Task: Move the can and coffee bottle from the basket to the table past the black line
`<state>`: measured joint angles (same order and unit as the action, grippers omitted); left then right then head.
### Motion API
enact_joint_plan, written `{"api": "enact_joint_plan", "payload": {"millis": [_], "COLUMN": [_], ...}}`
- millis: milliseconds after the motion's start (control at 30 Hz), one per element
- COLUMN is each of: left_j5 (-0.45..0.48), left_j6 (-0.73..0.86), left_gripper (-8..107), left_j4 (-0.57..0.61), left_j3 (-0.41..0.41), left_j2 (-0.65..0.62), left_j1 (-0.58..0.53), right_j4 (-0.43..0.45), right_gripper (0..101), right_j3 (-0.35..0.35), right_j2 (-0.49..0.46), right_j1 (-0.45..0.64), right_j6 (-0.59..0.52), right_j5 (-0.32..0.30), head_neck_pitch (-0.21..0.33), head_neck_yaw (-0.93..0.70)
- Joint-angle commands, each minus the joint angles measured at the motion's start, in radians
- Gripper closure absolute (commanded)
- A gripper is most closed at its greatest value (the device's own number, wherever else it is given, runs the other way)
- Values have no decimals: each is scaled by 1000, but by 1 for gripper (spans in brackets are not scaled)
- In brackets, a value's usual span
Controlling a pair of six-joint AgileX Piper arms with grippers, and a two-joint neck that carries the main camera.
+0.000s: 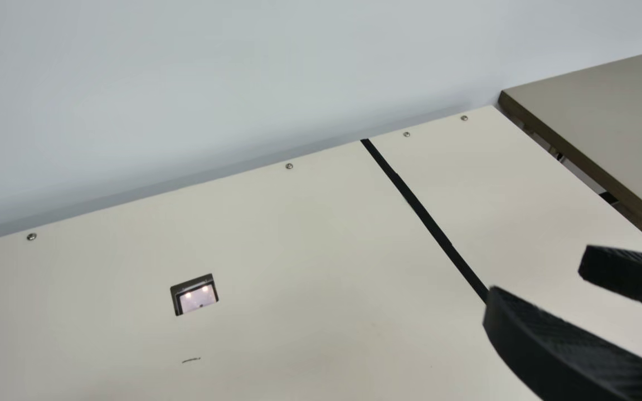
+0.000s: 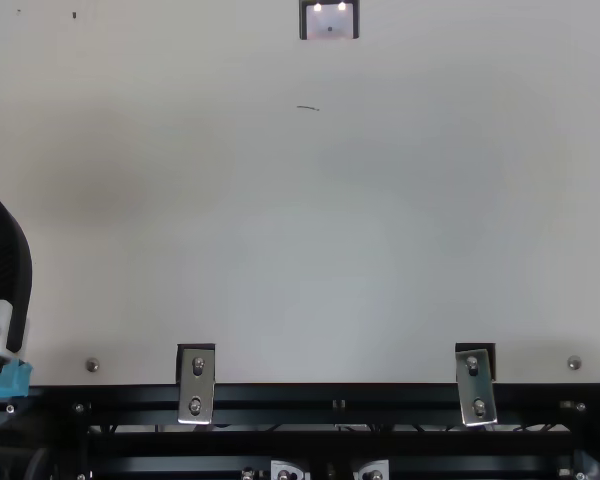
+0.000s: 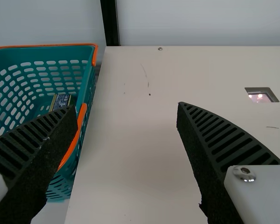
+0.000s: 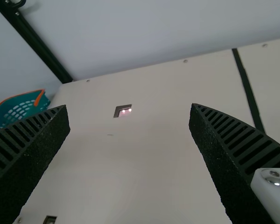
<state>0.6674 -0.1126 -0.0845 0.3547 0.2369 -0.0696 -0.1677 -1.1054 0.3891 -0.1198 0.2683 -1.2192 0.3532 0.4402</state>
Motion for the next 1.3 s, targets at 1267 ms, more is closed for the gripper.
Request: {"api": "enact_joint_plan", "payload": {"millis": [1267], "left_j5": [0], "left_j6": [0], "left_gripper": [9], "left_j4": [0], "left_j3": [0], "left_j2": [0], "left_j1": [0], "right_j4": [-116], "right_gripper": [0], "right_j3": [38], "right_j2": [-53], "right_j1": [-204], "right_j6": [306], "right_j5": [-1], "head_neck_pitch": [27], "head_neck_yaw": [-12]}}
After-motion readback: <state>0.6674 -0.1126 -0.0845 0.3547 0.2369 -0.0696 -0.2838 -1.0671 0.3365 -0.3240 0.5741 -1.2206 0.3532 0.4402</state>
